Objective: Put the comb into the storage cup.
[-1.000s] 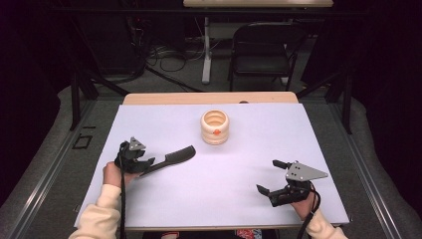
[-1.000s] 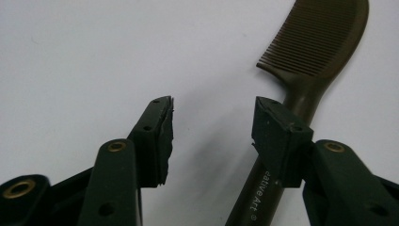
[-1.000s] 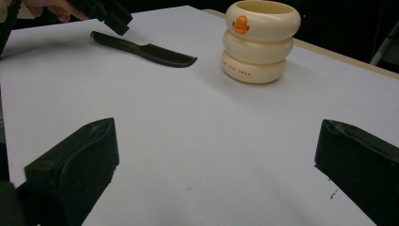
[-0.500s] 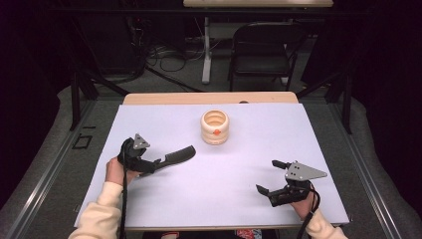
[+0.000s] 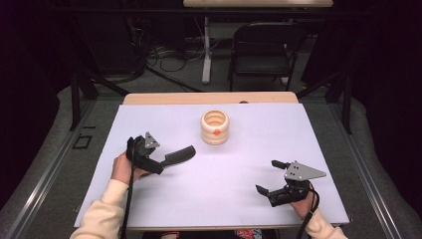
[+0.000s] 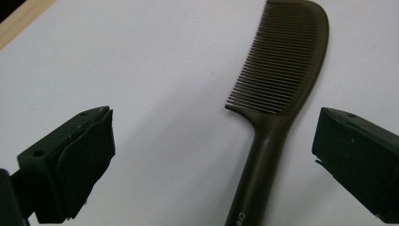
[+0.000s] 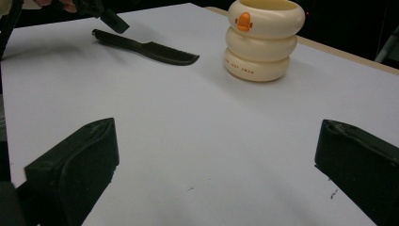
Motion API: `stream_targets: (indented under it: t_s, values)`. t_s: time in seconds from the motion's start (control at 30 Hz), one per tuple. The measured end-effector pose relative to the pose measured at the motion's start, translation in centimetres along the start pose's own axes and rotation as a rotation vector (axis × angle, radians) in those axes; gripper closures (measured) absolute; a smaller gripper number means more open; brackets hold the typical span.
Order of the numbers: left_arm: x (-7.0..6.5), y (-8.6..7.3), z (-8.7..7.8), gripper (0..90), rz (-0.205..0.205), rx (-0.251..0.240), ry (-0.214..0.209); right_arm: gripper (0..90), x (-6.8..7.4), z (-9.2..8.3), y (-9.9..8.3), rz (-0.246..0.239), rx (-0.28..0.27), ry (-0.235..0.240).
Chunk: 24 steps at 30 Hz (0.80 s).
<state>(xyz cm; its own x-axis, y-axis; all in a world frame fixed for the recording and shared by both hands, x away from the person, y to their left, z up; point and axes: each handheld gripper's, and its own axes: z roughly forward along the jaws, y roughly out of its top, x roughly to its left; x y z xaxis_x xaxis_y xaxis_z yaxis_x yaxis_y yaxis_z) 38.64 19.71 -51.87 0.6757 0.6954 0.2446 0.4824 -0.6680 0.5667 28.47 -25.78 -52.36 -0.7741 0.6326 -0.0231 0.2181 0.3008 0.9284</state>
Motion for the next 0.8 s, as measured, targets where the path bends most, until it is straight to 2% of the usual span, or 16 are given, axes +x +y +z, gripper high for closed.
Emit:
stream_targets:
  t_s: [0.1,0.27,0.33,0.37,0.63,0.8]
  values:
    - [-0.3,0.2,0.3,0.8,0.039,0.043,-0.024,0.0,0.0,0.0,0.0,0.000,-0.001,0.004]
    - [-0.7,0.3,0.5,17.1,0.083,0.084,-0.067,0.0,0.0,0.0,0.0,0.002,-0.001,0.007]
    - [-0.7,0.3,0.6,19.5,0.090,0.096,-0.080,0.0,0.0,0.1,0.0,0.001,-0.001,0.006]
    - [-0.7,0.3,0.6,23.9,0.096,0.104,-0.088,0.0,0.0,0.1,0.0,0.002,-0.001,0.006]
    - [-0.6,0.7,1.1,44.7,0.173,0.215,-0.164,0.0,0.1,0.2,0.0,0.002,0.003,0.009]
    - [-0.3,1.3,1.4,56.0,0.190,0.250,-0.195,0.0,0.1,0.2,0.0,0.003,0.004,0.011]
